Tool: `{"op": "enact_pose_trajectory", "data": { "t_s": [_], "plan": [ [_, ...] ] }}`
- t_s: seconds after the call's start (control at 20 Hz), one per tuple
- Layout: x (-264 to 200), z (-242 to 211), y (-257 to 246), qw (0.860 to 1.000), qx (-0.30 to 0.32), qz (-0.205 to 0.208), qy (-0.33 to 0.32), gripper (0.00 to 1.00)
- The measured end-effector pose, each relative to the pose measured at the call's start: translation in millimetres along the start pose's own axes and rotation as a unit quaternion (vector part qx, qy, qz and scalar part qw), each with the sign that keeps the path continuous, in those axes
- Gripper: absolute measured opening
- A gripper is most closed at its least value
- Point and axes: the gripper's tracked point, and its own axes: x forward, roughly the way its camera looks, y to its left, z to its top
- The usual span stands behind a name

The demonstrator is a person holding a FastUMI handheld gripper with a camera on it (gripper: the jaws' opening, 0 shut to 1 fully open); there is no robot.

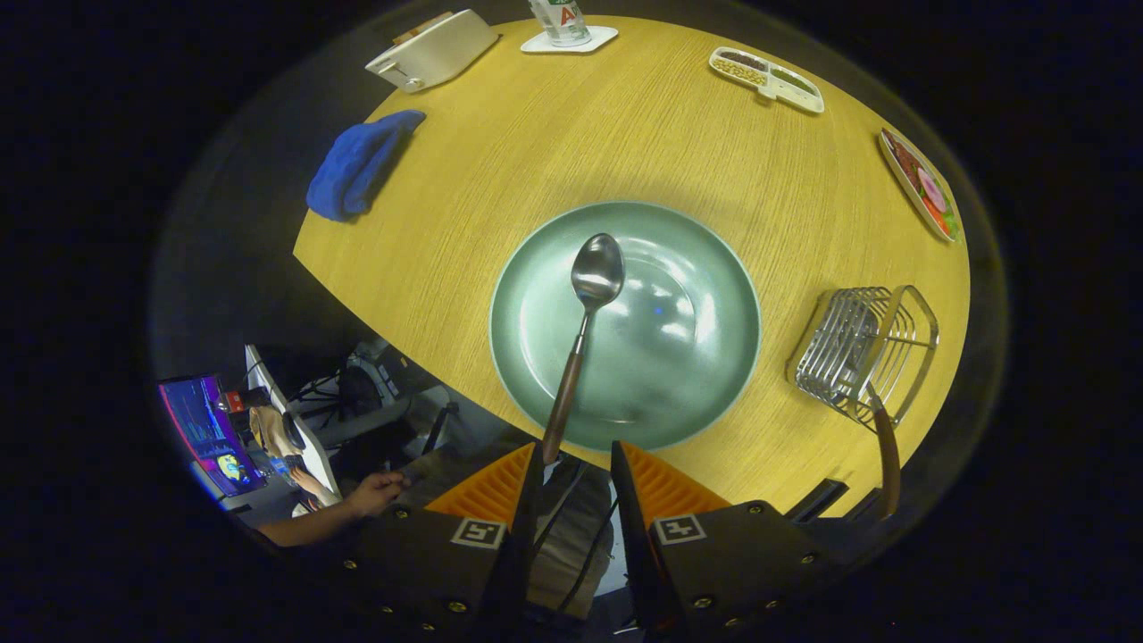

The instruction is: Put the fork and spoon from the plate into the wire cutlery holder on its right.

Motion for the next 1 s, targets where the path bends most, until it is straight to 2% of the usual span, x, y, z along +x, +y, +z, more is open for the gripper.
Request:
{"op": "enact_pose_trajectory", "data": {
  "t_s": [0.25, 0.6, 0.7, 0.85, 0.9, 1.0],
  "plan": [
    [31, 6, 12, 1.000, 0.006, -0.001, 0.007, 0.46],
    [65, 1, 3, 1.000, 0.007, -0.011, 0.019, 0.46],
    [64, 2, -1, 0.999, 0.015, -0.023, 0.023, 0.23],
    [63, -4, -11, 0.999, 0.008, -0.031, 0.027, 0.26],
    [70, -1, -11, 0.999, 0.012, -0.022, 0.022, 0.08],
    [65, -6, -12, 0.999, 0.000, -0.027, 0.033, 0.08]
  ]
}}
